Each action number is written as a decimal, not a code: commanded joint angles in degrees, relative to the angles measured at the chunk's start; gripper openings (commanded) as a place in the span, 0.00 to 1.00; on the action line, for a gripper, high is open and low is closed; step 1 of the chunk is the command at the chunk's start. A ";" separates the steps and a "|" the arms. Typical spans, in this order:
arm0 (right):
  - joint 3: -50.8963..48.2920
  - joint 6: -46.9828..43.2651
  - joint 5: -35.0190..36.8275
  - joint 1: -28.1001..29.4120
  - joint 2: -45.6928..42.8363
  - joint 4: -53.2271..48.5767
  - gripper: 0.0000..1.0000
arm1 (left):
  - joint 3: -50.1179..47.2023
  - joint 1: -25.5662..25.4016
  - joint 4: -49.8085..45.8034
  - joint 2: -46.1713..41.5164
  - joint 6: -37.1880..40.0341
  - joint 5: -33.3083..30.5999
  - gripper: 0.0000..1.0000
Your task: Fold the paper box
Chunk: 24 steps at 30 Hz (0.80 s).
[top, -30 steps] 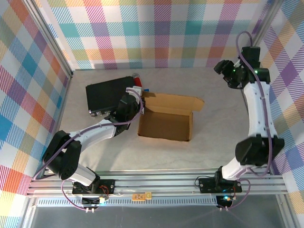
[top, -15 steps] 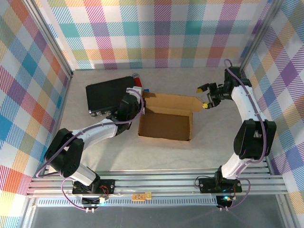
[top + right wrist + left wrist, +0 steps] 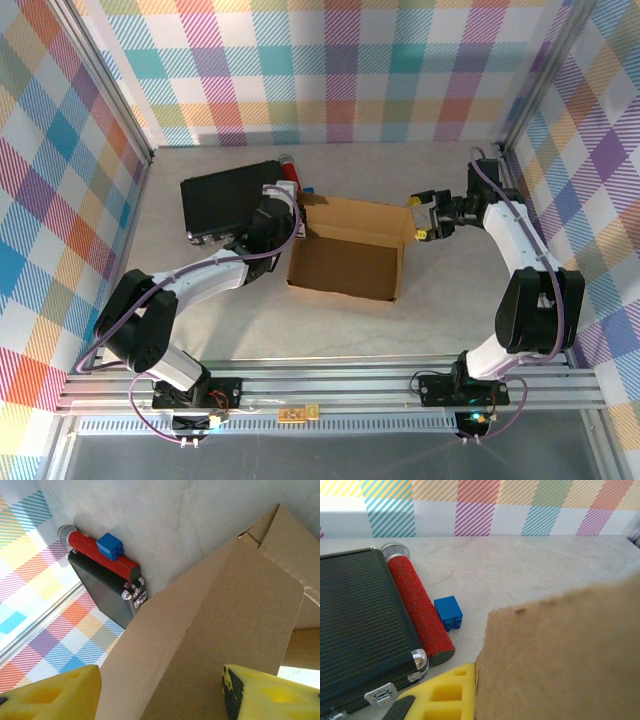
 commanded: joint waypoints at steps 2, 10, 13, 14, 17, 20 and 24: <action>-0.86 4.39 -1.87 1.15 -1.19 3.18 0.61 | 1.21 -0.95 3.56 0.10 -4.19 0.63 0.00; -3.01 5.58 -2.78 1.86 0.00 5.26 0.50 | -1.51 -1.23 6.74 -0.82 -8.46 1.43 0.00; -4.81 5.57 -2.87 2.09 0.08 6.15 0.49 | -3.36 -1.23 8.88 -0.95 -10.81 3.10 0.00; -5.35 5.36 -2.86 2.09 0.17 6.39 0.48 | -3.91 -1.23 9.73 -0.95 -11.52 3.66 0.00; -6.63 3.55 -2.46 2.09 0.52 6.58 0.46 | -5.53 -1.48 10.86 -1.03 -13.69 4.42 0.00; -7.40 0.83 -1.93 2.17 0.96 6.21 0.43 | -7.70 -1.67 12.09 -1.28 -15.25 4.99 0.00; -8.76 -2.00 -0.66 2.46 0.17 5.92 0.39 | -10.44 -1.84 12.21 -2.89 -16.90 5.23 0.00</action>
